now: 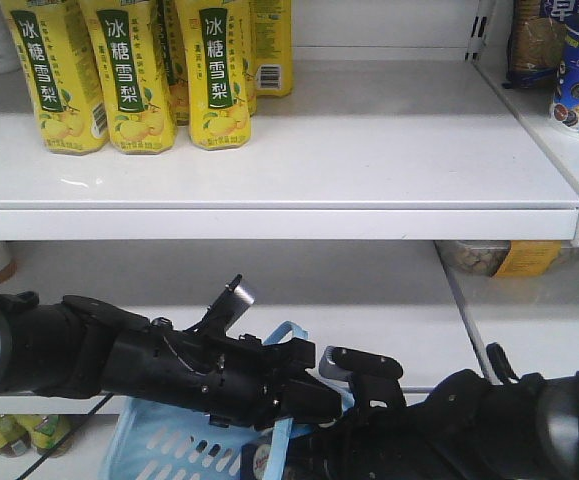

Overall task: Left arm holds basket, right arm returns cookies
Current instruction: 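Grasp the Chocofello box with the right gripper, then lift the box out of the basket with the right gripper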

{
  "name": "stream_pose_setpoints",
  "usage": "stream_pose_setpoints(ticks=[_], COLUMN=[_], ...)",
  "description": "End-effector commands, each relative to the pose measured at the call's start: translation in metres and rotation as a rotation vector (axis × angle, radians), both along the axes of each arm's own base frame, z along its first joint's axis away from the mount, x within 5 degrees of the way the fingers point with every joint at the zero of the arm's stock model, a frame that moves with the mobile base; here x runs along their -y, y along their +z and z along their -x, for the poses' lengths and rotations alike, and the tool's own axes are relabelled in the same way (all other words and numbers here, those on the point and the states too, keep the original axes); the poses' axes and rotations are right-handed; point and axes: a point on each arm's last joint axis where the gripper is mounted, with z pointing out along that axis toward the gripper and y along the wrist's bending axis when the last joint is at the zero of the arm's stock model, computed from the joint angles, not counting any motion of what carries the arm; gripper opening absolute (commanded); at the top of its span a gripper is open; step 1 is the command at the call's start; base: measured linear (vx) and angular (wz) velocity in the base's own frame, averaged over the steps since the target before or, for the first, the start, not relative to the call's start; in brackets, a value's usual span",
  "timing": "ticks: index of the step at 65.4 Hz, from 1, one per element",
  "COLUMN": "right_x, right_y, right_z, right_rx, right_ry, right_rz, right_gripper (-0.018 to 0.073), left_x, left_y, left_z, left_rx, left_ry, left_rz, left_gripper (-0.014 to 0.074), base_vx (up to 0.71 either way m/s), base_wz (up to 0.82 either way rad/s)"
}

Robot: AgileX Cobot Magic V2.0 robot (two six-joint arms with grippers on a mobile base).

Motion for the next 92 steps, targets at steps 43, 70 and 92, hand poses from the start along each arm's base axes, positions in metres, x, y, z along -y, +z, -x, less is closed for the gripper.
stream_pose_setpoints(ticks=[43, 70, 92], right_x=[0.050, 0.078, 0.101], right_y=[0.043, 0.085, 0.102], right_z=[0.043, 0.078, 0.104], right_rx=[0.178, 0.355, 0.461], right_ry=[-0.132, -0.151, -0.198], right_rz=[-0.061, -0.257, -0.415], right_gripper=[0.0134, 0.0134, 0.0134], left_x=[0.002, 0.002, 0.002], left_y=[0.025, 0.025, 0.025], left_z=[-0.002, -0.002, -0.002], left_rx=[0.085, 0.085, 0.085], left_ry=[-0.010, -0.010, -0.010], left_rz=[0.075, 0.075, 0.075], left_gripper=[-0.0006, -0.0006, -0.0006], base_vx=[0.00, 0.00, 0.00], base_wz=[0.00, 0.00, 0.00])
